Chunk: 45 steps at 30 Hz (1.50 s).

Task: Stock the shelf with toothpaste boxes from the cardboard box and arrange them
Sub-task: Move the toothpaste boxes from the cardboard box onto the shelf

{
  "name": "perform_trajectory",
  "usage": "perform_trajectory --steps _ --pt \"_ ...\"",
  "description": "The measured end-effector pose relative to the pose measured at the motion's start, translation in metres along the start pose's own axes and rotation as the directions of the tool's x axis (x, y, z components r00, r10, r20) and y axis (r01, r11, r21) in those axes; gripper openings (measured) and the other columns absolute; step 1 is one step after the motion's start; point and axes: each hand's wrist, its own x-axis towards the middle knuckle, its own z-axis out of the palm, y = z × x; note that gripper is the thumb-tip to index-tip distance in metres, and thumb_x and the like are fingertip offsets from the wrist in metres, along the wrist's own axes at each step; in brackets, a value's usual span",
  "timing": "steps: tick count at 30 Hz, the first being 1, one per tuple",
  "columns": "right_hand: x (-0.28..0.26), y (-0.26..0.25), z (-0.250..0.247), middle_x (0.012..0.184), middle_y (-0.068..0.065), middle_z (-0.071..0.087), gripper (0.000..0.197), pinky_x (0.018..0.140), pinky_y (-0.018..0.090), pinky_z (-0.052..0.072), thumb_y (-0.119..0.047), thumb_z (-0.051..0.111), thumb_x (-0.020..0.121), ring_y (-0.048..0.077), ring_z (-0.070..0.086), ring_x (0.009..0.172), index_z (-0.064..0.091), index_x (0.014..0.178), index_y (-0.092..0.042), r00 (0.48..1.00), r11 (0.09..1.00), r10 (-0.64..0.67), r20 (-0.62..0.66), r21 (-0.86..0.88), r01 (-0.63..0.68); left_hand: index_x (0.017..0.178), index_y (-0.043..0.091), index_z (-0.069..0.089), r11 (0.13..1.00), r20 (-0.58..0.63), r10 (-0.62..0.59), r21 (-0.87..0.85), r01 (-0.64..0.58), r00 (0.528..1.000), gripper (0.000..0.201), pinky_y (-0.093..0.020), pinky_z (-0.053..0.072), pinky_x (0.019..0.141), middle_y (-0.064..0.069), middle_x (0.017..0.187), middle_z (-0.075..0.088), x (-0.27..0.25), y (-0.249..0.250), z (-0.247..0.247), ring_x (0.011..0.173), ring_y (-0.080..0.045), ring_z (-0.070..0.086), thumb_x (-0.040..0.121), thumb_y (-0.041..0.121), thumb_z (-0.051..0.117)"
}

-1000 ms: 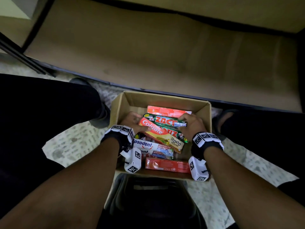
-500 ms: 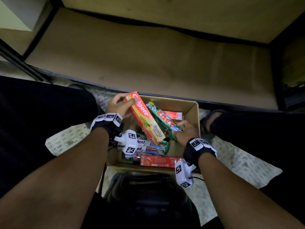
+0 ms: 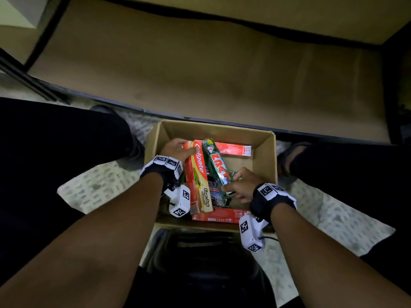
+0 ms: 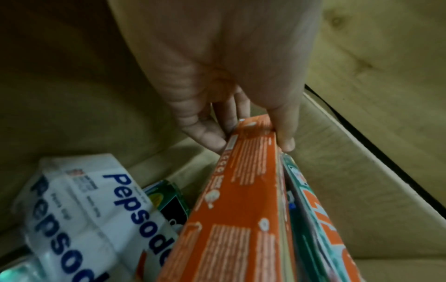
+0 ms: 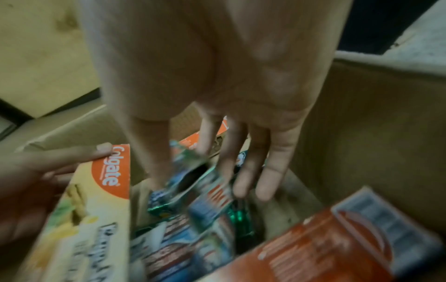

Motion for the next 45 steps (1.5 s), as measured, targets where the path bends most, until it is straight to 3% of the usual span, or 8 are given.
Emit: perform_trajectory --steps 4,9,13,16,22,34,38,45 --pt "0.011 -0.004 -0.006 0.099 0.002 0.067 0.037 0.097 0.043 0.051 -0.053 0.062 0.09 0.023 0.063 0.098 0.062 0.092 -0.016 1.0 1.0 -0.023 0.009 0.006 0.023 0.115 0.019 0.061 0.982 0.097 -0.141 -0.111 0.152 0.985 0.038 -0.032 0.056 0.071 -0.004 0.107 0.072 -0.001 -0.006 0.003 0.085 -0.017 0.07 0.082 0.03 0.077" --pt "0.026 -0.018 0.003 0.11 -0.005 0.066 0.028 0.09 0.044 0.056 -0.031 0.065 0.094 0.014 0.063 0.093 0.058 0.121 -0.03 0.997 0.972 -0.042 0.058 0.232 0.027 0.125 0.022 0.056 0.91 0.358 -0.271 -0.209 0.359 0.894 0.039 -0.045 0.055 0.077 -0.008 0.114 0.063 -0.008 -0.007 -0.006 0.098 -0.03 0.063 0.09 0.005 0.049" --pt "0.028 -0.02 0.005 0.107 -0.005 0.067 0.034 0.077 0.038 0.058 -0.025 0.067 0.094 0.015 0.065 0.093 0.054 0.124 -0.031 0.99 0.942 -0.045 0.135 0.337 -0.003 0.126 0.026 0.058 0.885 0.487 -0.283 -0.2 0.42 0.826 0.048 -0.05 0.055 0.088 -0.014 0.13 0.057 -0.011 -0.016 -0.01 0.111 -0.036 0.061 0.091 -0.006 0.055" --pt "0.031 -0.017 0.004 0.106 -0.005 0.067 0.036 0.067 0.033 0.055 -0.023 0.07 0.092 0.014 0.065 0.092 0.055 0.124 -0.03 0.99 0.928 -0.048 0.135 0.373 -0.006 0.141 0.035 0.045 0.904 0.479 -0.29 -0.147 0.401 0.829 0.069 -0.049 0.055 0.088 -0.014 0.128 0.06 -0.012 -0.024 -0.008 0.111 -0.037 0.062 0.086 -0.001 0.068" --pt "0.04 -0.01 0.006 0.114 -0.002 0.069 0.037 0.089 0.051 0.056 -0.02 0.074 0.089 0.021 0.065 0.104 0.06 0.121 -0.03 0.995 0.921 -0.029 0.1 0.39 -0.013 0.148 0.048 0.027 0.917 0.496 -0.277 -0.119 0.381 0.823 0.099 -0.05 0.057 0.085 -0.014 0.137 0.056 -0.019 -0.028 0.002 0.111 -0.034 0.063 0.079 -0.006 0.074" --pt "0.042 -0.003 0.007 0.113 0.002 0.072 0.036 0.087 0.052 0.058 -0.019 0.079 0.083 0.025 0.069 0.103 0.066 0.115 -0.03 0.996 0.877 -0.021 0.086 0.481 -0.023 0.148 0.05 0.025 0.954 0.399 -0.226 -0.091 0.284 0.888 0.101 -0.042 0.058 0.083 -0.011 0.133 0.058 -0.026 -0.023 0.009 0.11 -0.028 0.063 0.077 0.005 0.08" --pt "0.038 0.0 0.005 0.112 0.001 0.074 0.041 0.086 0.053 0.058 -0.02 0.083 0.078 0.027 0.069 0.106 0.067 0.112 -0.036 0.998 0.862 -0.042 0.055 0.506 0.009 0.12 0.014 0.058 0.958 0.351 -0.211 -0.113 0.265 0.912 0.051 -0.037 0.059 0.076 -0.018 0.119 0.067 -0.036 -0.015 0.007 0.091 -0.022 0.071 0.076 0.005 0.081" --pt "0.008 -0.006 -0.005 0.112 0.0 0.074 0.047 0.081 0.043 0.059 -0.011 0.081 0.08 0.02 0.071 0.101 0.063 0.122 -0.024 0.995 0.834 -0.096 0.03 0.549 0.064 0.098 0.011 0.066 0.978 0.334 -0.131 -0.112 0.177 0.934 0.026 -0.037 0.06 0.077 -0.011 0.1 0.075 -0.054 0.002 -0.002 0.091 -0.023 0.074 0.077 0.006 0.08"
